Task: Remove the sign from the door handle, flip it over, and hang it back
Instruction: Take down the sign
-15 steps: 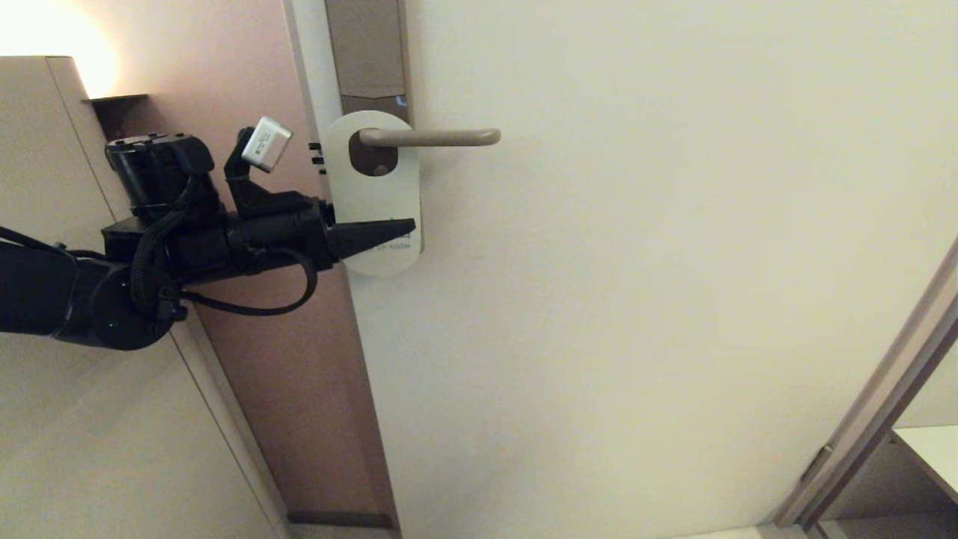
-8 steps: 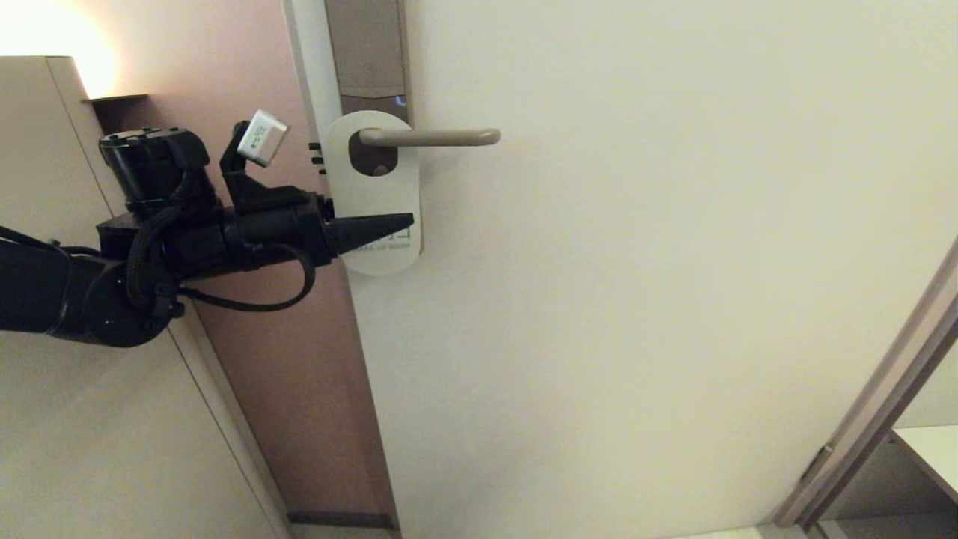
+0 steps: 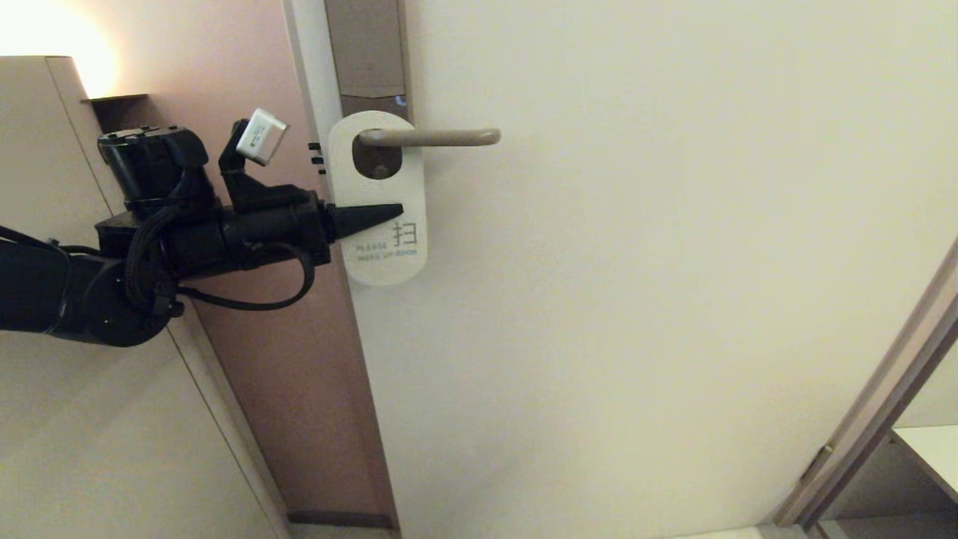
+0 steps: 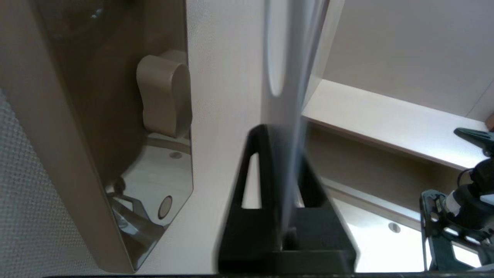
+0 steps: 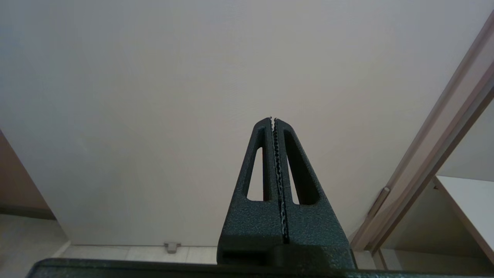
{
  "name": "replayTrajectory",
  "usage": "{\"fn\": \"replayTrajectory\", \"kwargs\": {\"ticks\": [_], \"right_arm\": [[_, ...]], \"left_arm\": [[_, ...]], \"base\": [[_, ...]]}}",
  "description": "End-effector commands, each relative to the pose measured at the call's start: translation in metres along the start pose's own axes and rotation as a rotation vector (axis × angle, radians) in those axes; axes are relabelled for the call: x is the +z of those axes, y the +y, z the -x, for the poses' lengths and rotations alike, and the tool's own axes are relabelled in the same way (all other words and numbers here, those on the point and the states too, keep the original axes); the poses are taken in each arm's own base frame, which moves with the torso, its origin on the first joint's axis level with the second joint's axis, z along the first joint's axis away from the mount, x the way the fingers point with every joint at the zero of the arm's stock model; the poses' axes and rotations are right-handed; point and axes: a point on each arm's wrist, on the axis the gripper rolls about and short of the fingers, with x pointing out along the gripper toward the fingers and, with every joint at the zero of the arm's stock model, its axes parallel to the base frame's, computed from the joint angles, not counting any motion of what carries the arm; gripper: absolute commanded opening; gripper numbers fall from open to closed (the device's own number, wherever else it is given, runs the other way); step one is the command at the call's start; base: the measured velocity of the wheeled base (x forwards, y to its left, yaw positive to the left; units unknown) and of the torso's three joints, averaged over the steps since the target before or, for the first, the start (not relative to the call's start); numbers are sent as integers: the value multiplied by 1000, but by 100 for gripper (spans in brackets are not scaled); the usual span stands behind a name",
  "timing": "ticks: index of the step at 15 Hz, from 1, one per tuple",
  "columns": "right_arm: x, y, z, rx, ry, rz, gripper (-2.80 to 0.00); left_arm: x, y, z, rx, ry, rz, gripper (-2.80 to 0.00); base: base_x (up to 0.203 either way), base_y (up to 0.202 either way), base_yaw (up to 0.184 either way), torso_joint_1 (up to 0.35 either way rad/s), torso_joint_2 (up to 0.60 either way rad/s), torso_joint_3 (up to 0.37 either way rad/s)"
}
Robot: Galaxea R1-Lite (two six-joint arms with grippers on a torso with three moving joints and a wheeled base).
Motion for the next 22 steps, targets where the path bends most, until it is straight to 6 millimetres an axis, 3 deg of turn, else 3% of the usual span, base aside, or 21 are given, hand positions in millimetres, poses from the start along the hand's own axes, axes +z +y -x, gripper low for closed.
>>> {"fn": "replayTrajectory", "kwargs": {"ticks": [1,13,22], "right_arm": [[0,0,0,1,0,1,-280],[0,0,0,1,1,1,-280],[0,0,0,1,2,1,-280]], "left_arm": [[2,-1,0,-6,-3,-6,-280],[14,-14,5,13,-28,-43,-280],[16,-37,-16,26,-43,-50,-280]], "base": [[0,0,0,0,0,0],[0,0,0,0,0,0],[0,0,0,0,0,0]]}}
